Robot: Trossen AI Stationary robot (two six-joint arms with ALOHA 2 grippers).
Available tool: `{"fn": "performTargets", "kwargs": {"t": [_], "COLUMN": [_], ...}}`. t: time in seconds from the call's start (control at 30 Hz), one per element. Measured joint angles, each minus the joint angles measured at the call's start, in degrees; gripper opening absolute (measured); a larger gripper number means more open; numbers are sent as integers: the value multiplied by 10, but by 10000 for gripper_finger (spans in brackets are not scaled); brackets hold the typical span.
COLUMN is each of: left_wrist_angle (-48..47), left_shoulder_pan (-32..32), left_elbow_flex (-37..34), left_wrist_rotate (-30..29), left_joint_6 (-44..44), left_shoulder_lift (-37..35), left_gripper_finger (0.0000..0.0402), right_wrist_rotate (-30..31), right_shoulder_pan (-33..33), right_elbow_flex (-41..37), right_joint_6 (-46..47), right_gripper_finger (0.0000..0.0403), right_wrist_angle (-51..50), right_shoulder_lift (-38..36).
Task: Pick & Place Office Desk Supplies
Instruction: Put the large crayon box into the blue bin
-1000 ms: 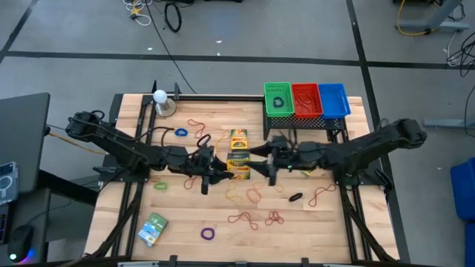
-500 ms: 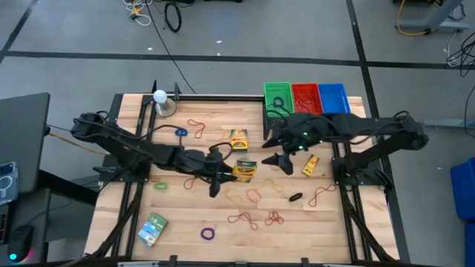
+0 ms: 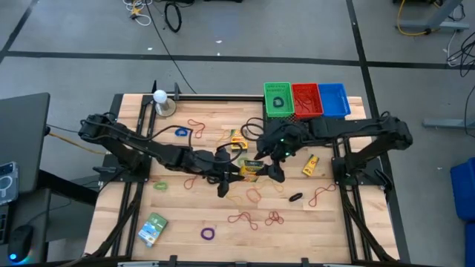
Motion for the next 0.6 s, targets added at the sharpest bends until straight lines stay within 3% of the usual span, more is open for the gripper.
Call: {"fn": "performTargets", "kwargs": {"t": [0.23,0.6], "left_wrist_angle": [4,15], "left_shoulder_pan": [0,2], "left_elbow_flex": [0,0], "left_wrist_rotate": [-1,-2], "left_joint_6": [-7,-17], "left_shoulder_lift": [0,0], "left_gripper_finger": [119,119], "right_wrist_rotate": [-7,-8], "right_shoulder_pan": [0,-1], "right_elbow_flex": [0,0], "right_joint_6": [-5,-17], "right_gripper_finger": [285,163], "right_wrist_angle": [-2,1], "right_shoulder_lift": [26,30]}}
